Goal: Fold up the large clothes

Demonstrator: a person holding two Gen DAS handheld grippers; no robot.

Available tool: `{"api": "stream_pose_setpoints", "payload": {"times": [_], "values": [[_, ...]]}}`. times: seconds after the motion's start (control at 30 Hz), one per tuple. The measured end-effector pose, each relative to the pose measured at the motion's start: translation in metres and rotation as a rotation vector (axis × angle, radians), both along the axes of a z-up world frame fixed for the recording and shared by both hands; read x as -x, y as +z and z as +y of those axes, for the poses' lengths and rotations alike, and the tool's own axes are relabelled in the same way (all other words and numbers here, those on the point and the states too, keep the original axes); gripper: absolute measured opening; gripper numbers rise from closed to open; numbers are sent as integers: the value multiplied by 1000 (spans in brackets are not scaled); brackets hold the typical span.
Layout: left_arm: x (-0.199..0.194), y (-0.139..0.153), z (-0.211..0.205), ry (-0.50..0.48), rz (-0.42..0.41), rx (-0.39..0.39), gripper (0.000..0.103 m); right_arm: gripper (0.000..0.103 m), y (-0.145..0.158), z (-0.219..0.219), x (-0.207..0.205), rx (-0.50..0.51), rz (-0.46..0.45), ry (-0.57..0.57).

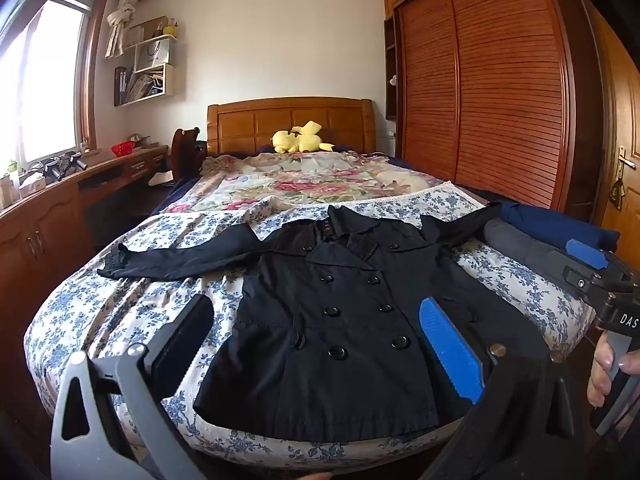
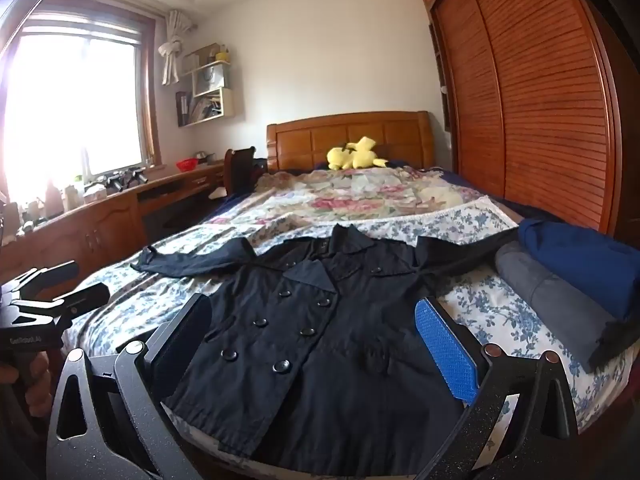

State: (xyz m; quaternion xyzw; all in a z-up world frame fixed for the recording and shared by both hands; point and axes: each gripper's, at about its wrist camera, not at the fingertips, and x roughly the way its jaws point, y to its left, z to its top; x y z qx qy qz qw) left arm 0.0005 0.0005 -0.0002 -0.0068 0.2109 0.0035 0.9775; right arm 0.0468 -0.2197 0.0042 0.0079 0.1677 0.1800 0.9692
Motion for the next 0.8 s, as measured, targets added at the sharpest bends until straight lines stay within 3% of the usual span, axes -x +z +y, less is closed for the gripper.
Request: {"api": "stream_pose_setpoints", "payload": {"times": [0.8], "values": [[6,4,-4,0,-15,9,103,103,1,8,6,15,-10,0]]}}
